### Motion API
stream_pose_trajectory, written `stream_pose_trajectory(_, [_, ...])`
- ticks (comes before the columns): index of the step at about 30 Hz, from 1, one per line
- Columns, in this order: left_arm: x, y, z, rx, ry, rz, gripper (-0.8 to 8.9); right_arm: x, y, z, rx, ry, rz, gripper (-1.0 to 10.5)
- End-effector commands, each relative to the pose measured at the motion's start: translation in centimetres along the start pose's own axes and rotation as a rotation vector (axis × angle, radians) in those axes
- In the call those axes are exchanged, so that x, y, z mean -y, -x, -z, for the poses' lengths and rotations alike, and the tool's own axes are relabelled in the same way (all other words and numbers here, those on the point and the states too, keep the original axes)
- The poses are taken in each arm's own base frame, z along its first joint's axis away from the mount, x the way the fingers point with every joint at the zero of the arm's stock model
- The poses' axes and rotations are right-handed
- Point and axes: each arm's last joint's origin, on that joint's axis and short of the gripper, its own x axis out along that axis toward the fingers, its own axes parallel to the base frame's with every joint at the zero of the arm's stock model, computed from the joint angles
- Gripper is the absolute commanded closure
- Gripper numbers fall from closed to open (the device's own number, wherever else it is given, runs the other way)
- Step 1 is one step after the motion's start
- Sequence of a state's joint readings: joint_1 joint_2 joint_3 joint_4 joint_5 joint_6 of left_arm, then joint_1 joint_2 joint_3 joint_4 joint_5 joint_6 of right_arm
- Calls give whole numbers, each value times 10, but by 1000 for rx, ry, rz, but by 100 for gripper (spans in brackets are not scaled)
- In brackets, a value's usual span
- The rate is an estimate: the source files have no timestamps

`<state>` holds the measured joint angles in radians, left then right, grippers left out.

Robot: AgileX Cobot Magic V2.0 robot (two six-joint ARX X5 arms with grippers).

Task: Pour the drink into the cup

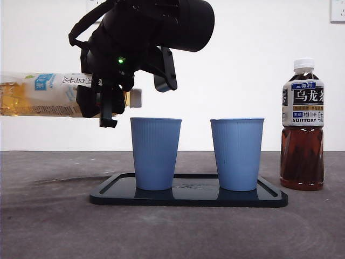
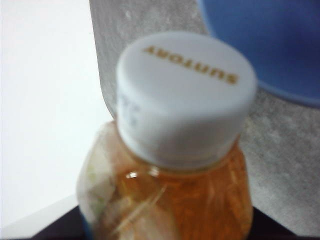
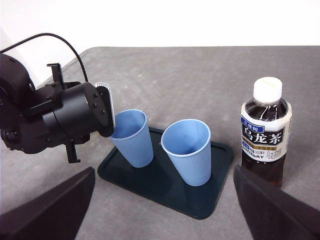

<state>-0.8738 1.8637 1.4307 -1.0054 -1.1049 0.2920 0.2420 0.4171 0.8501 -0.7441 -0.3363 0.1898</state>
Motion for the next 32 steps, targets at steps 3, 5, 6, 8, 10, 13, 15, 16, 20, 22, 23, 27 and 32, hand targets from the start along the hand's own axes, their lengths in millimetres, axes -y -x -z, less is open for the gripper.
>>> stream_pose_trajectory(3, [-27, 18, 11, 54, 197, -9, 700, -2, 2, -4, 19, 19, -4, 504])
stream_pose_trajectory(5, [-37, 23, 19, 87, 278, 62, 700, -2, 2, -4, 19, 23, -4, 504])
stream_pose_trajectory(6, [-42, 26, 24, 109, 324, 112, 700, -2, 2, -4, 19, 23, -4, 504])
stream_pose_trajectory(8, [-52, 30, 33, 149, 409, 200, 700, -2, 2, -4, 20, 25, -4, 504])
stream_pose_trajectory(10, [-63, 33, 42, 186, 478, 263, 700, -2, 2, -4, 20, 31, -3, 504])
stream_pose_trajectory(13, [-79, 34, 55, 229, 563, 317, 701, -2, 2, -4, 20, 42, -4, 504])
stream_pose_trajectory(15, [-90, 33, 65, 256, 627, 362, 701, -2, 2, -4, 19, 54, -5, 504])
stream_pose_trajectory(16, [-95, 32, 69, 266, 663, 385, 701, -2, 2, -4, 18, 57, -11, 504])
stream_pose_trajectory(20, [-118, 23, 90, 314, 835, 453, 701, -2, 2, -4, 18, 62, -15, 504])
stream_pose_trajectory(22, [-128, 19, 100, 345, 899, 475, 701, -2, 2, -4, 18, 62, -15, 504])
stream_pose_trajectory(23, [-132, 17, 105, 363, 931, 480, 701, -2, 2, -4, 18, 65, -15, 505])
stream_pose_trajectory(27, [-141, 8, 123, 433, 1042, 498, 701, -2, 2, -4, 16, 78, -24, 505])
stream_pose_trajectory(32, [-132, -4, 139, 507, 1148, 486, 701, -4, 2, -4, 10, 83, -64, 505])
